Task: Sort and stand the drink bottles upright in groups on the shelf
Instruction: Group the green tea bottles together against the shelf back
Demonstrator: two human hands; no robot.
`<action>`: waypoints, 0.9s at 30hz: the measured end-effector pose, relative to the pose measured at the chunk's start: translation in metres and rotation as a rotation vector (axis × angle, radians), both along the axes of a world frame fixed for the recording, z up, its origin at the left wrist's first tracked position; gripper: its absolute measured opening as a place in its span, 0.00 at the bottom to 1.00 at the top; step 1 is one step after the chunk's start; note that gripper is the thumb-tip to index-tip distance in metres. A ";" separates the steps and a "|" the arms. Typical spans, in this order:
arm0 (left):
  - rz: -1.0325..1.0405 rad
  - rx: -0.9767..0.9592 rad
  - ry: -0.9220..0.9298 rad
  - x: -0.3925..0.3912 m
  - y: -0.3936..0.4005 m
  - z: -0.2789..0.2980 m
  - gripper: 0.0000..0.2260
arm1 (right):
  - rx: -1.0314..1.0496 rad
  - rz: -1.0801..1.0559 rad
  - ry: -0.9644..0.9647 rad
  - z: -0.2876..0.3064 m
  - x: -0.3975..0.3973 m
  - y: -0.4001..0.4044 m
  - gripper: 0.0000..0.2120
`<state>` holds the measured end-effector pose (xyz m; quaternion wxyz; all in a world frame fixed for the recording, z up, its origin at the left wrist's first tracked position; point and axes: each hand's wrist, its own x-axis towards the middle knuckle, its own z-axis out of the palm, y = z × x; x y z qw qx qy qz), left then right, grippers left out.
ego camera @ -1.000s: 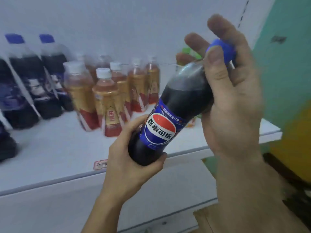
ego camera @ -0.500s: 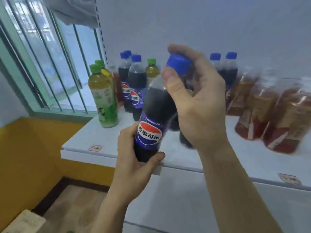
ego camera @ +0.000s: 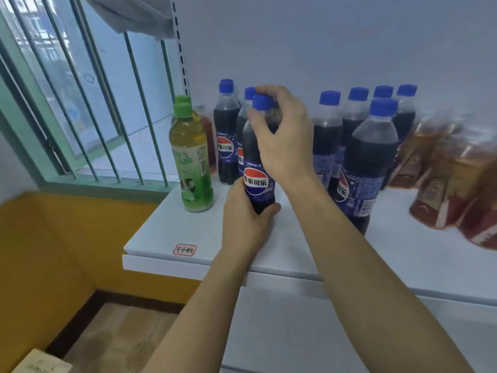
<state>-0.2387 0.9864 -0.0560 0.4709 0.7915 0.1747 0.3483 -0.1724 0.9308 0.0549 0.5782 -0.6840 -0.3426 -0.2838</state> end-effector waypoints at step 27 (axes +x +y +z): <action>0.165 -0.182 -0.167 -0.101 0.075 -0.003 0.30 | 0.004 0.284 0.011 -0.001 -0.089 0.035 0.10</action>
